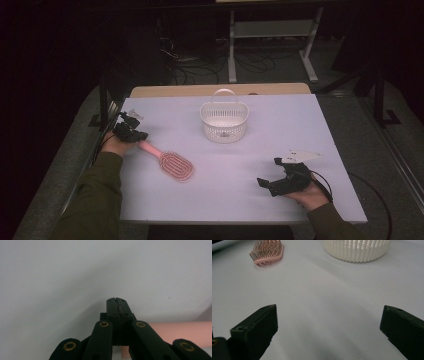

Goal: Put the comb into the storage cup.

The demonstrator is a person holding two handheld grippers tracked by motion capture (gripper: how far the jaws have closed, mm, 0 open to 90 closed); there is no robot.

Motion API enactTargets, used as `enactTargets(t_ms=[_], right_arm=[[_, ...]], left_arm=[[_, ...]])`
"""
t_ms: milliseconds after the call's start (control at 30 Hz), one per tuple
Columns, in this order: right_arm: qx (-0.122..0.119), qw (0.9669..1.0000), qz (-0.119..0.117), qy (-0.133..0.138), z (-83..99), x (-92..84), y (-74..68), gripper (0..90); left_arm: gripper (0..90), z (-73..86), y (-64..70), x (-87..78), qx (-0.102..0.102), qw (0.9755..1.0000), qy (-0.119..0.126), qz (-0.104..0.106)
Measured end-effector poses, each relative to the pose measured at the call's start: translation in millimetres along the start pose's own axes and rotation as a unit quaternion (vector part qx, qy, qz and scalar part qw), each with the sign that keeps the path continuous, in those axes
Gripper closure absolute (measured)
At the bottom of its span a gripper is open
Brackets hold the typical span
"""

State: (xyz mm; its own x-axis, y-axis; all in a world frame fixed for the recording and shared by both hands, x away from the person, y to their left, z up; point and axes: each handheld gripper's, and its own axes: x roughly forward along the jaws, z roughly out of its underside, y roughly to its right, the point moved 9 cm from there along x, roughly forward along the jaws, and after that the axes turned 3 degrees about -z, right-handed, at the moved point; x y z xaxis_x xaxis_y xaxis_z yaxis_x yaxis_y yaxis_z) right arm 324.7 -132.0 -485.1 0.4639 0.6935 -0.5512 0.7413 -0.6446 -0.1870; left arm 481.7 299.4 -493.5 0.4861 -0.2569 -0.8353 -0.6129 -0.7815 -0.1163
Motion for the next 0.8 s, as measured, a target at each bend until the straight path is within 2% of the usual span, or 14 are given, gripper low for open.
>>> enactTargets(t_ms=[300,533,800], right_arm=[[0.0,1.0,0.001,0.0,0.2,-0.3,0.1,1.3],[-0.001,1.0,0.002,-0.001,0.3,0.0,0.0,1.3],[-0.002,1.0,0.001,-0.002,0.6,-0.1,-0.2,1.3]], left_arm=[[90.0,3.8,2.3,-2.2,0.004,0.9999,-0.009,-0.005],[90.0,9.5,4.8,-3.2,0.02,0.9994,-0.028,-0.01],[90.0,18.4,5.9,-5.1,0.016,0.9993,-0.034,-0.004]])
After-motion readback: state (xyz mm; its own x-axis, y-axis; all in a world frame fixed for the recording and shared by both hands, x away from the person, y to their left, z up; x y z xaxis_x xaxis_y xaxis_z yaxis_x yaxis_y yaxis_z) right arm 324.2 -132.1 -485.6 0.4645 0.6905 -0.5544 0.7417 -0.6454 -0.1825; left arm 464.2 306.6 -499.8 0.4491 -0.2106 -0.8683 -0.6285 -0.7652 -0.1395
